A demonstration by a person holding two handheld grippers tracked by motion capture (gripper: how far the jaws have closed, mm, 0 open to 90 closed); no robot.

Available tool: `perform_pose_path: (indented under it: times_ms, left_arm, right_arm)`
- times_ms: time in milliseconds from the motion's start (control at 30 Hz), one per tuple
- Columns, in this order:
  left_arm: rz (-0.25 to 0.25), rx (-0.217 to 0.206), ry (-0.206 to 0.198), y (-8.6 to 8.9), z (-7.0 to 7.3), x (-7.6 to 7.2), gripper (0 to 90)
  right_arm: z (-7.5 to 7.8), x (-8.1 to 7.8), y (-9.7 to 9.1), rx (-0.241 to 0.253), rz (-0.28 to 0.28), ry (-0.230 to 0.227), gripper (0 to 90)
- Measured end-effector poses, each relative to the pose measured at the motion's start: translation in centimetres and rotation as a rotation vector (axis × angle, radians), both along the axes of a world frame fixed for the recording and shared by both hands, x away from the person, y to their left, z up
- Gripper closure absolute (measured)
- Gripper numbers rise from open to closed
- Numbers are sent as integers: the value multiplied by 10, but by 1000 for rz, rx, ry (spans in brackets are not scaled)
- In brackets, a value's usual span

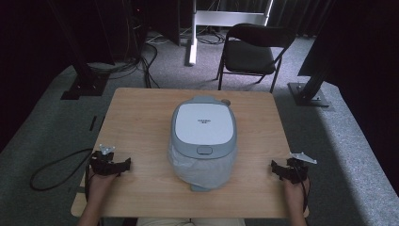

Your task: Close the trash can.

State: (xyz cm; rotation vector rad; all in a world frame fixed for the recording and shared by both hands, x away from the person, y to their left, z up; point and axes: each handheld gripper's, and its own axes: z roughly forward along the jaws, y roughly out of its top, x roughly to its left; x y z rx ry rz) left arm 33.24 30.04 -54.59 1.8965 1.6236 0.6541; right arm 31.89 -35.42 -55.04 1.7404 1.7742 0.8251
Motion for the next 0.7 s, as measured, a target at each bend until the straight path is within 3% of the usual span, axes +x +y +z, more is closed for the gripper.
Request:
perform_pose_path:
  times_ms: [100,700]
  left_arm:
    - [0,0,0,0,0,0,14]
    - [0,0,0,0,0,0,14]
  right_arm:
    - [-1,2,4,-38,7,9,122]
    - [-1,2,4,-39,14,10,116]
